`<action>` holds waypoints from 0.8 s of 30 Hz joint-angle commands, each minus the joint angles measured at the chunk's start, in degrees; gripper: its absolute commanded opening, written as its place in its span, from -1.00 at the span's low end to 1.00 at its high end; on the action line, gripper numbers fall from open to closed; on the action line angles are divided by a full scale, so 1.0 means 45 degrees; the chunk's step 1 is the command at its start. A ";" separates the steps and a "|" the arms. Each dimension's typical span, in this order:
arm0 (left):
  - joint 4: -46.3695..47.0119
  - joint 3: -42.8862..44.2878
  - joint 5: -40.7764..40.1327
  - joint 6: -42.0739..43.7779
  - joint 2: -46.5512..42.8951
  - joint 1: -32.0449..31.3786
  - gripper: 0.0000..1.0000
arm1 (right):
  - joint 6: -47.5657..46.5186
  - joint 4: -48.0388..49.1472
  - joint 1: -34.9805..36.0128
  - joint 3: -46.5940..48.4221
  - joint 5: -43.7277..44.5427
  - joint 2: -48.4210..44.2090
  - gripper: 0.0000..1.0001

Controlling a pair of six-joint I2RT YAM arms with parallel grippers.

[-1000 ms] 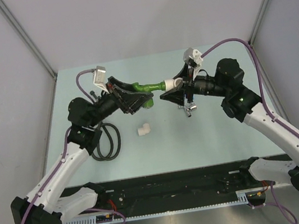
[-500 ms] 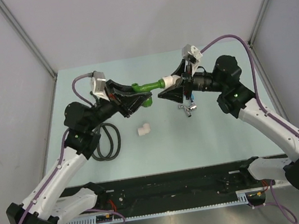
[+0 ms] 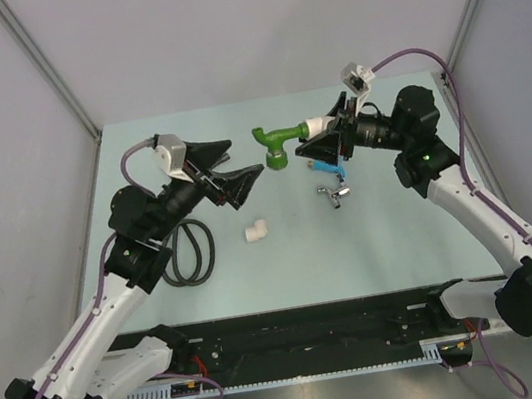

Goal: Install the water faucets

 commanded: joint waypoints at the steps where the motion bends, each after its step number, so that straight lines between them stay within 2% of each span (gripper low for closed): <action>1: -0.0847 0.0265 -0.2893 -0.0003 -0.0691 0.0528 0.99 | -0.0244 -0.0828 -0.1054 0.0327 0.0647 -0.0168 -1.00; 5: -0.1511 -0.0260 -0.4788 -0.0491 -0.1451 0.1212 0.99 | -0.0811 -0.1981 -0.2186 0.0327 0.2224 0.0026 -1.00; 7: -0.1902 -0.0515 -0.5068 -0.1055 -0.1765 0.1874 1.00 | -0.0851 -0.2683 -0.2909 0.0327 0.3066 0.0202 -1.00; 8: -0.2077 -0.0768 -0.5861 -0.1253 -0.2037 0.2110 1.00 | -0.0774 -0.2860 -0.3163 0.0327 0.3805 0.0396 -1.00; 11: -0.2781 -0.1218 -0.6705 -0.1567 -0.2566 0.2678 1.00 | 0.0083 -0.3174 -0.4334 0.0327 0.4784 0.1020 -1.00; 16: -0.3368 -0.1902 -0.7664 -0.0865 -0.3171 0.2737 1.00 | 0.0867 -0.2999 -0.5819 0.0269 0.6173 0.2115 -1.00; 24: -0.4695 -0.2645 -0.7998 -0.0766 -0.3680 0.2737 0.99 | 0.2077 -0.1008 -0.7090 -0.0044 0.8049 0.4556 -1.00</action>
